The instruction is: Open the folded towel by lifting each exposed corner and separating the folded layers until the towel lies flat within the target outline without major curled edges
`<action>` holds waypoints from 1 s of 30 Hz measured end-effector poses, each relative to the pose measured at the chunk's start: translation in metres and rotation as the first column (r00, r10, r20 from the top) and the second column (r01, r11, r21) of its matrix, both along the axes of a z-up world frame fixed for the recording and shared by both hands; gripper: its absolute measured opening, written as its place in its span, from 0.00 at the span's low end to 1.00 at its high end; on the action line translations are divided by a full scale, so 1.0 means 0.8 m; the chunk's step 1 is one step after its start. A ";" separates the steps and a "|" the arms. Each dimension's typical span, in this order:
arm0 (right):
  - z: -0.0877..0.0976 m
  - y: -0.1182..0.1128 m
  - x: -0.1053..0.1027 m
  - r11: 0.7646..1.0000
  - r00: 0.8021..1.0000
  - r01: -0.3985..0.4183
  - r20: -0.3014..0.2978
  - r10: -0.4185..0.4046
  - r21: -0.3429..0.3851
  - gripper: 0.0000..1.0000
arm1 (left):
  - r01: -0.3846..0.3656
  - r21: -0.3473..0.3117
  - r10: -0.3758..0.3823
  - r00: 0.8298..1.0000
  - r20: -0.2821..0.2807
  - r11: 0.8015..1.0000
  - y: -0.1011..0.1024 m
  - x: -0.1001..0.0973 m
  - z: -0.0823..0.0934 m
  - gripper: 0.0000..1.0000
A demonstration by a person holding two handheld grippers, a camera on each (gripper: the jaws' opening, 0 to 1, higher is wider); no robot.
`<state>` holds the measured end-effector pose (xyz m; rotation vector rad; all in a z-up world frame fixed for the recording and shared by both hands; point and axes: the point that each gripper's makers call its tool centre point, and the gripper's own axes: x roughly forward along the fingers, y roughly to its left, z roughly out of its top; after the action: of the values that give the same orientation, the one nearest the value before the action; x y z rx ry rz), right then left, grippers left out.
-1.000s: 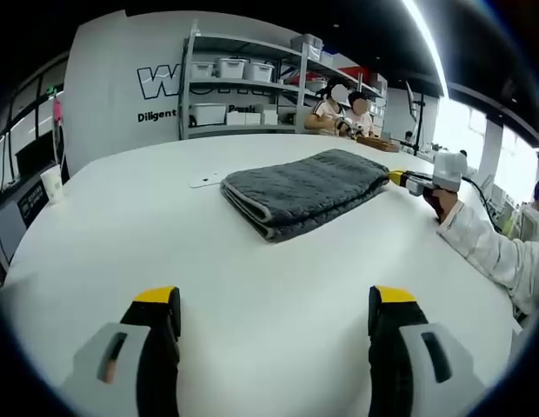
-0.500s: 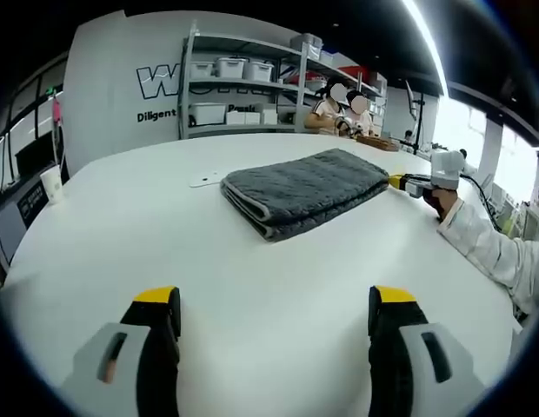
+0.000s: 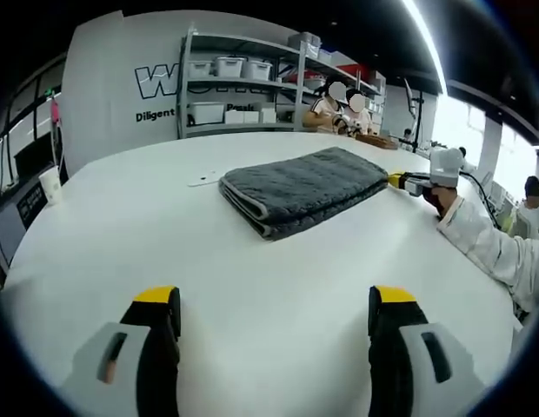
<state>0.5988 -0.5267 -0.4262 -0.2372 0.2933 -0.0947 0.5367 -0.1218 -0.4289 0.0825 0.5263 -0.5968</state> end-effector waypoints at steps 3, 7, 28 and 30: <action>0.005 -0.001 -0.002 0.999 1.000 0.014 0.016 -0.015 0.028 0.01 | 0.001 0.000 -0.001 1.000 -0.001 1.000 0.000 0.000 0.000 0.88; 0.007 -0.004 -0.002 0.999 1.000 0.021 0.022 -0.022 0.033 0.09 | 0.000 0.000 0.000 1.000 0.000 1.000 0.000 0.001 0.000 0.88; 0.013 -0.021 -0.007 0.993 0.994 0.105 0.023 -0.106 0.050 0.81 | -0.001 -0.008 0.001 1.000 0.023 1.000 0.000 0.001 0.009 0.92; 0.014 -0.018 -0.005 0.994 0.995 0.101 0.021 -0.101 0.042 0.89 | 0.001 -0.007 -0.001 1.000 0.024 1.000 0.000 0.001 0.009 0.92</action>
<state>0.5944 -0.5413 -0.4150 -0.1806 0.2843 -0.1911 0.5375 -0.1215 -0.4215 0.0831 0.5006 -0.5983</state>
